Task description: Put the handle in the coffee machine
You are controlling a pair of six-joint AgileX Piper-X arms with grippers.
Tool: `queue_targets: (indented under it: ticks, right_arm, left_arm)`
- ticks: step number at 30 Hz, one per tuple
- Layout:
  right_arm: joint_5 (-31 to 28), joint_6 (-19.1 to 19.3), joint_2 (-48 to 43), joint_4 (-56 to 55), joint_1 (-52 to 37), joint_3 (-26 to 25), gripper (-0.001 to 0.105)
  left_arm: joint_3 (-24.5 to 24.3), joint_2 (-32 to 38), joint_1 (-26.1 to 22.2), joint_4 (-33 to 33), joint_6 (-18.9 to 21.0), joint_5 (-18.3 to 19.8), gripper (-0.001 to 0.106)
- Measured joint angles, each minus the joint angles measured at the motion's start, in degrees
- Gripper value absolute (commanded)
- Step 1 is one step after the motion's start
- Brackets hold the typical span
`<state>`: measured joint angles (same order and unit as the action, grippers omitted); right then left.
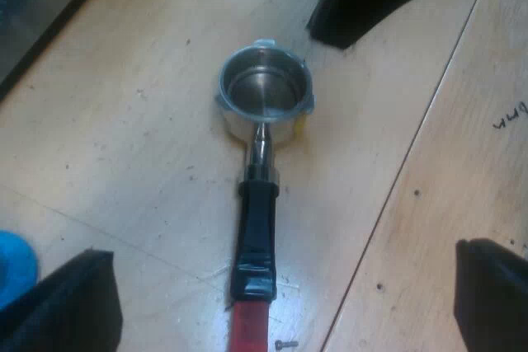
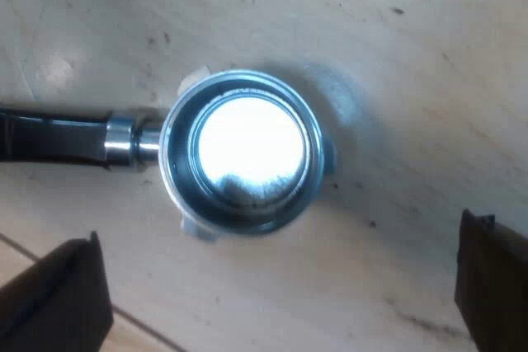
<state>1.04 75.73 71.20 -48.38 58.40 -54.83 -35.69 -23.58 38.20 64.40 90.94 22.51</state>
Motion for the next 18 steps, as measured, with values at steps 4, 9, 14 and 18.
queue_targets:
  ticks: [4,9,14,18]
  right_arm:
    - [2.0,1.6,3.8,3.2,0.0,0.0,0.086]
    - [2.2,1.9,8.0,5.6,0.0,0.0,0.086]
    - [2.6,1.9,10.9,7.4,0.0,0.0,0.086]
    - [2.5,1.9,13.4,10.0,0.0,-0.1,0.086]
  left_arm:
    - [0.0,0.0,0.0,-0.8,0.0,0.1,0.083]
    - [0.0,0.0,0.0,-1.4,0.0,0.1,0.083]
    - [0.0,0.0,0.0,-1.5,0.0,0.1,0.083]
    - [0.0,0.0,0.0,-1.5,0.0,0.1,0.083]
